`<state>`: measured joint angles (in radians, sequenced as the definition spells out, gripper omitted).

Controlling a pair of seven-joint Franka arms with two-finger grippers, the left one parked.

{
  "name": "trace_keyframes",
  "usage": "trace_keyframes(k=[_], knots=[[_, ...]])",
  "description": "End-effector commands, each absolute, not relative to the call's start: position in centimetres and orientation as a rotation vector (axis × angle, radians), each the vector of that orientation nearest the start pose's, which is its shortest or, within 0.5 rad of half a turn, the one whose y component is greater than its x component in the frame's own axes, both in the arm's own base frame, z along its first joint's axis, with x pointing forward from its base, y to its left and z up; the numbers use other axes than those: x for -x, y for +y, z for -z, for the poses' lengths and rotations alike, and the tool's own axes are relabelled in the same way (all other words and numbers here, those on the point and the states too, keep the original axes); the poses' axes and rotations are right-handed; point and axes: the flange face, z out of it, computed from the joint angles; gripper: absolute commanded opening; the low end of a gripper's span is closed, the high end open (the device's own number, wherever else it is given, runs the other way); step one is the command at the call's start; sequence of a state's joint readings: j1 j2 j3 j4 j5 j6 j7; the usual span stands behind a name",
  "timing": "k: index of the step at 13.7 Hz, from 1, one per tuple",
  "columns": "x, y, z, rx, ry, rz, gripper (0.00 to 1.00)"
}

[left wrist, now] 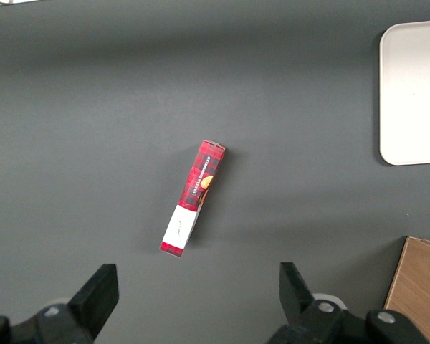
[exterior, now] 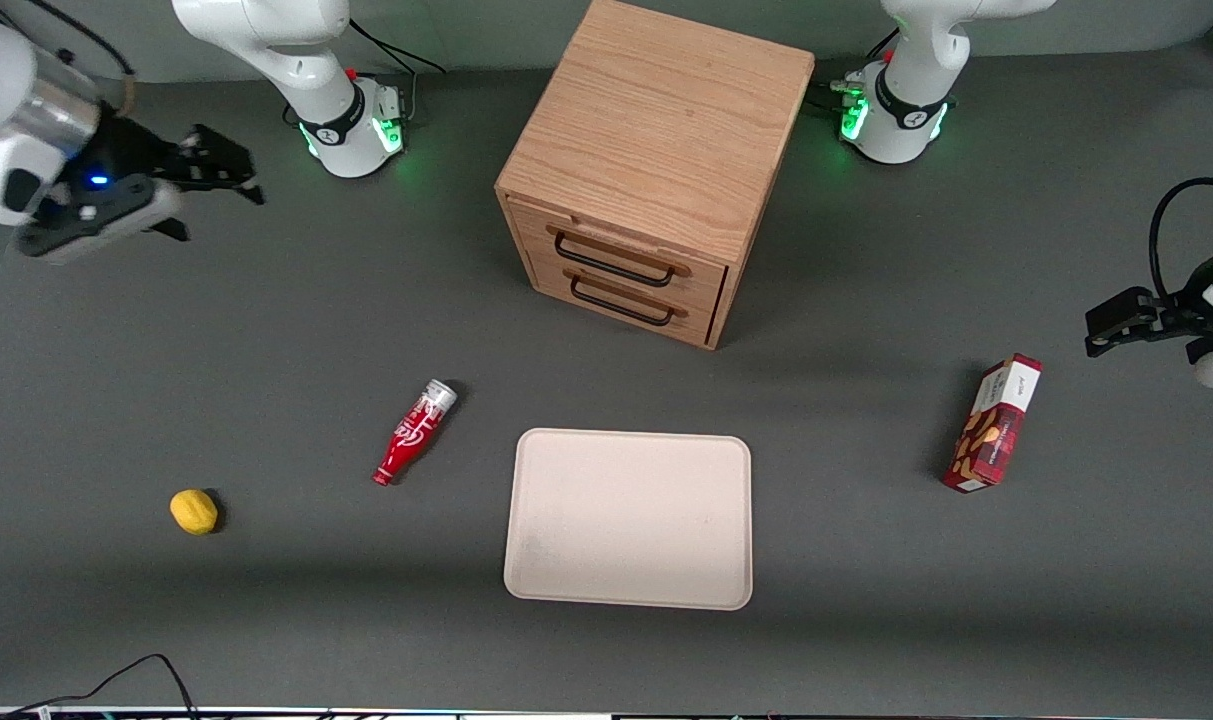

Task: Open upper drawer

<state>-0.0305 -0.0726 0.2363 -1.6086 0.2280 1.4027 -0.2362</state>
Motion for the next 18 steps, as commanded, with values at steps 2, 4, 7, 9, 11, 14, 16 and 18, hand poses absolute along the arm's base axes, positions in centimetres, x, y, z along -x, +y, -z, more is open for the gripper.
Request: trace_keyframes(k=[2,4,7,9,11,14,16,18], knots=[[-52.5,20.9,-60.7,2.582,-1.022,-0.223,1.00],[-53.8,24.9,-58.6,2.506,-1.102,-0.224,1.00],[-55.8,29.7,-54.9,2.430,-1.124,-0.145,1.00],[-56.8,32.3,-51.8,2.391,-1.119,-0.113,1.00],[-57.1,34.8,-49.5,2.375,-1.133,-0.081,1.00],[-56.6,38.3,-45.9,2.392,-1.110,-0.082,1.00],[-55.3,39.9,-43.8,2.387,-1.124,-0.089,1.00],[-54.4,40.6,-42.1,2.394,-1.114,-0.095,1.00]])
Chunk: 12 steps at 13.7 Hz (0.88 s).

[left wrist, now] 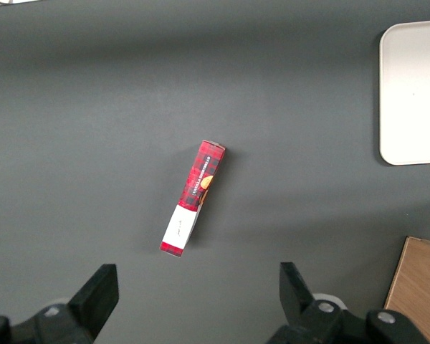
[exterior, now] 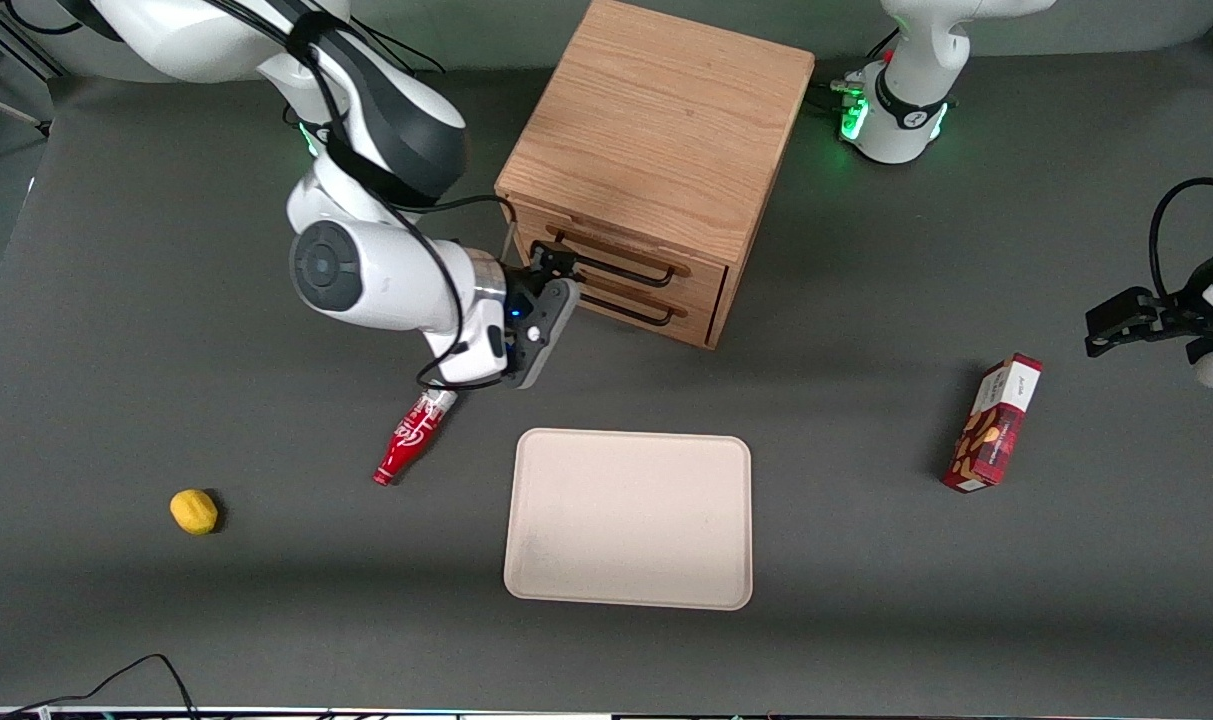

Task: Open upper drawer

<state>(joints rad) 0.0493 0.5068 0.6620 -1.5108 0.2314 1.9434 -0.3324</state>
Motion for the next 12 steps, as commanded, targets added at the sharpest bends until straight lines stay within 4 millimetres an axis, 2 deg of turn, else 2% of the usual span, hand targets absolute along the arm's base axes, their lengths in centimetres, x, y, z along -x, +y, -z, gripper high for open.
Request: trace_keyframes(k=[1,2,8,12], knots=[[-53.7,41.4,-41.9,2.393,-1.113,-0.094,1.00],[-53.3,41.5,-41.2,2.402,-1.116,-0.104,1.00],[-51.2,43.0,-39.9,2.402,-1.104,-0.142,1.00],[-51.4,43.1,-39.1,2.403,-1.093,-0.134,1.00]])
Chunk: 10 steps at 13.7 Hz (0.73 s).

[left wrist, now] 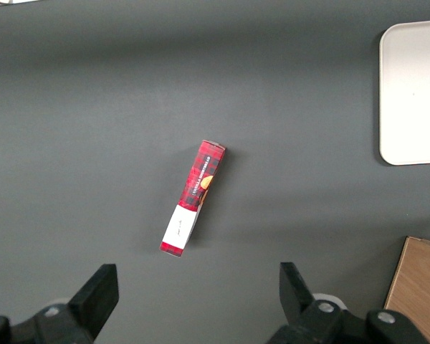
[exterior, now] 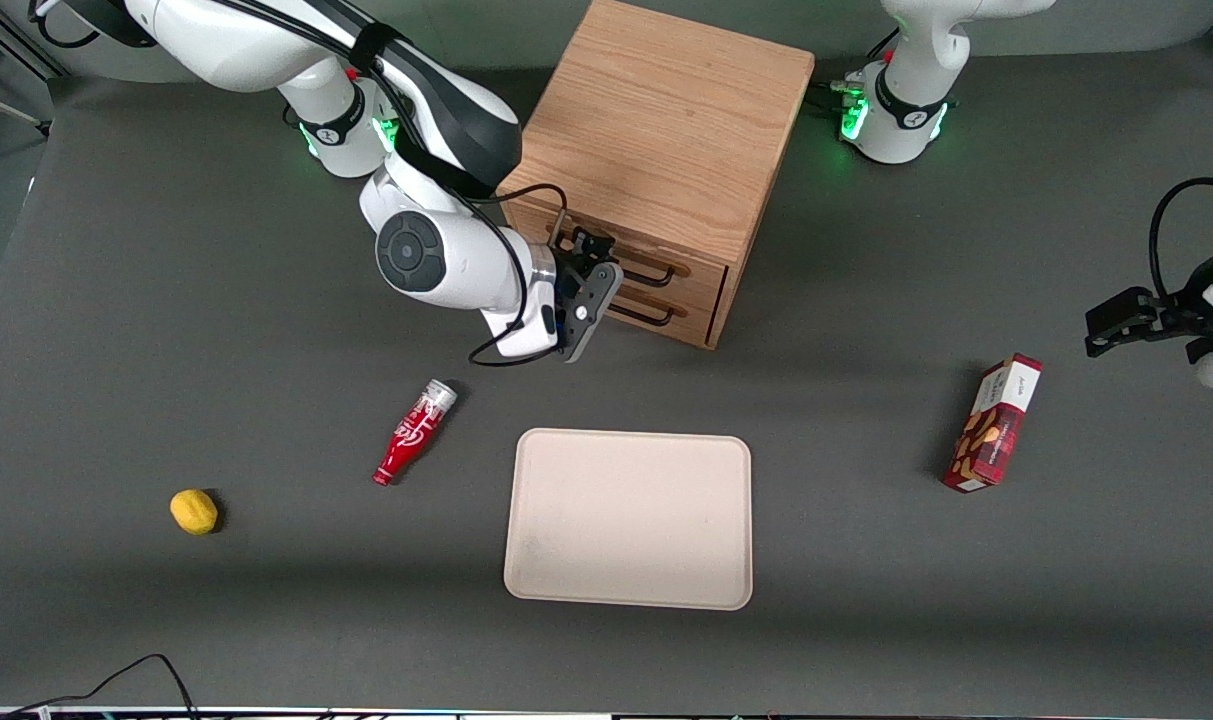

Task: Open upper drawer

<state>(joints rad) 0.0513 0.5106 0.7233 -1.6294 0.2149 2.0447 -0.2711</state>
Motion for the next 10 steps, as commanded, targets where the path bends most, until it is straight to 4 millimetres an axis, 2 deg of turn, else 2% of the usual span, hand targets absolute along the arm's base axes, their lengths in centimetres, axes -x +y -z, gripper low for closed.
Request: trace_keyframes(k=[1,10], knots=[[-51.5,43.2,-38.8,2.401,-1.089,-0.134,1.00],[-52.8,43.4,-35.4,2.418,-1.105,-0.099,1.00]])
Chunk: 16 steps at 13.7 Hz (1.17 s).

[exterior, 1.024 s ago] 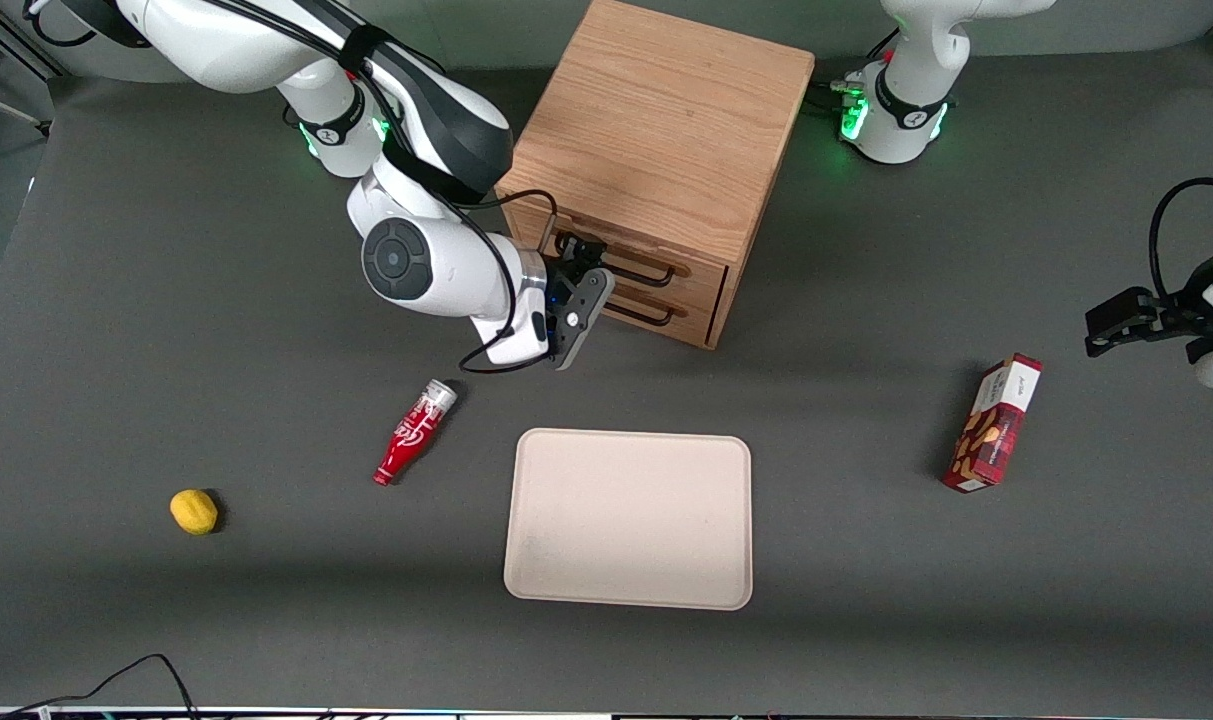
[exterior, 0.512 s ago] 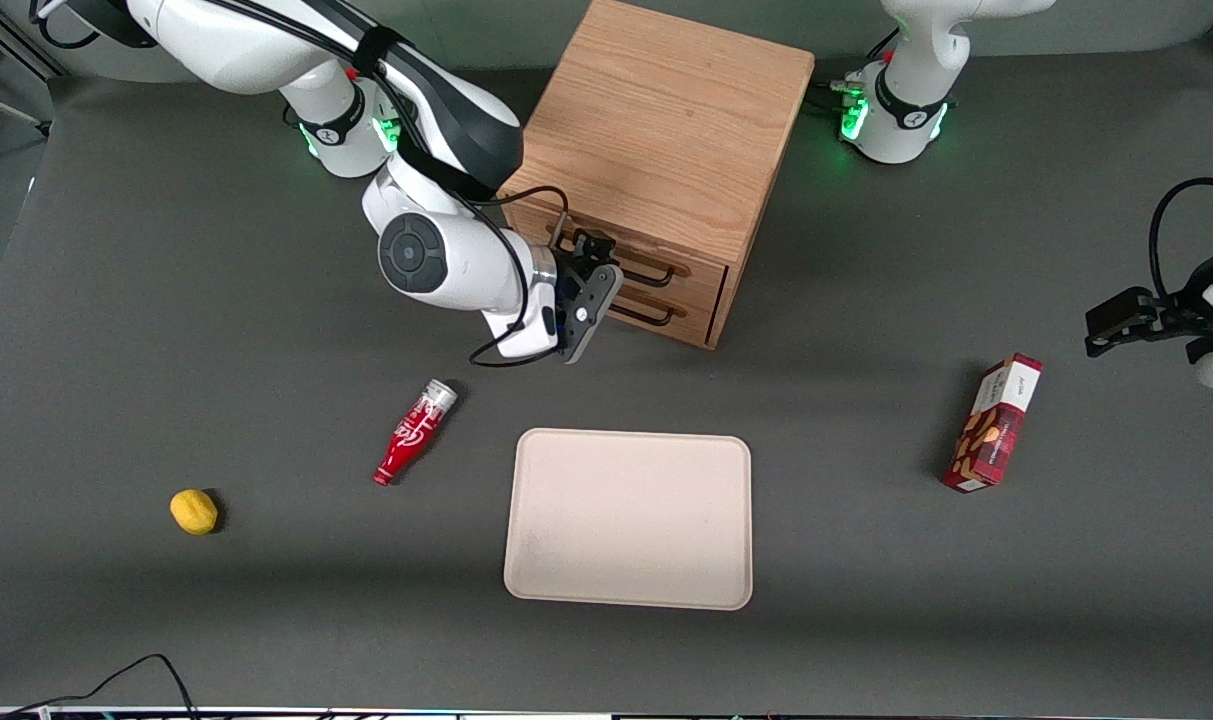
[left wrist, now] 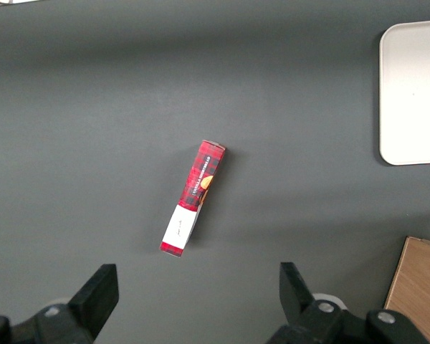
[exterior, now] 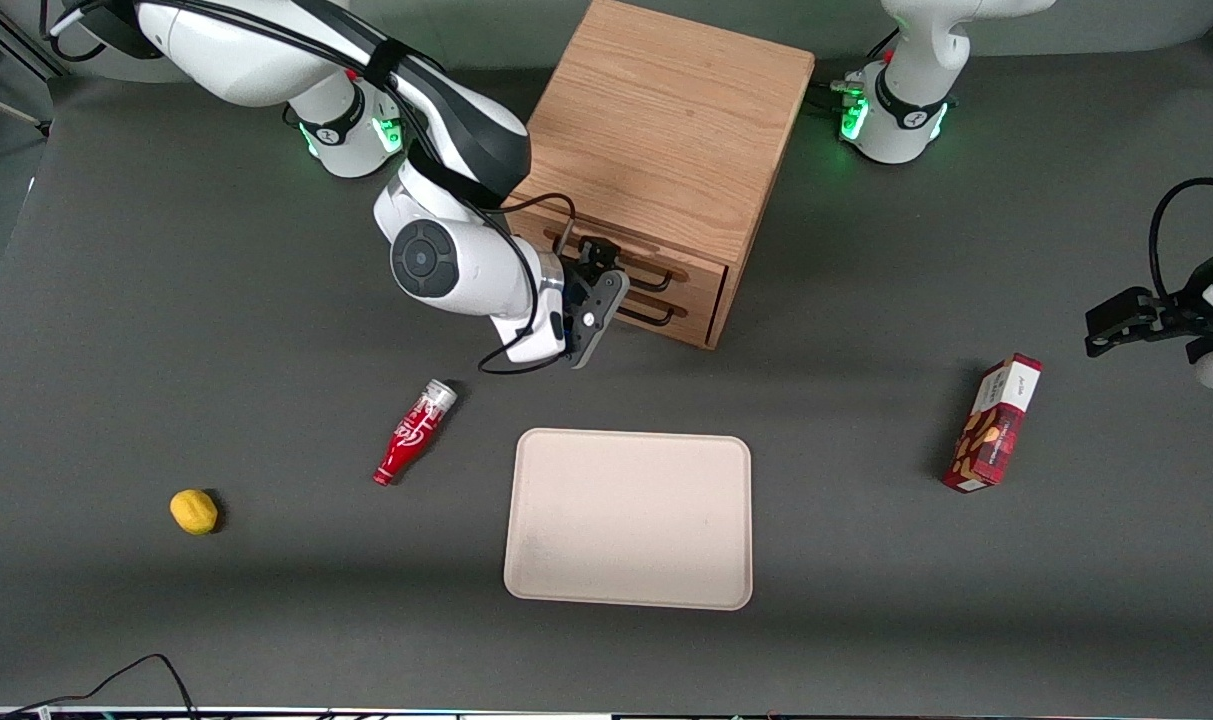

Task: Open upper drawer
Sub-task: 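Pull the upper drawer outward by its handle with the right gripper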

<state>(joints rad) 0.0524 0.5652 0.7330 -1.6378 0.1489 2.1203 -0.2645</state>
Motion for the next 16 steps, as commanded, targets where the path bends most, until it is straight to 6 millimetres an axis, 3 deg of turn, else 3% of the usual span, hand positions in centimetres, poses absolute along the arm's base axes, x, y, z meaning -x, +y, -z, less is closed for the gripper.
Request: trace_keyframes(k=[1,16], knots=[[-53.0,43.2,-35.4,2.424,-1.112,-0.094,1.00],[-63.8,37.0,-35.9,2.476,-0.944,0.023,1.00]])
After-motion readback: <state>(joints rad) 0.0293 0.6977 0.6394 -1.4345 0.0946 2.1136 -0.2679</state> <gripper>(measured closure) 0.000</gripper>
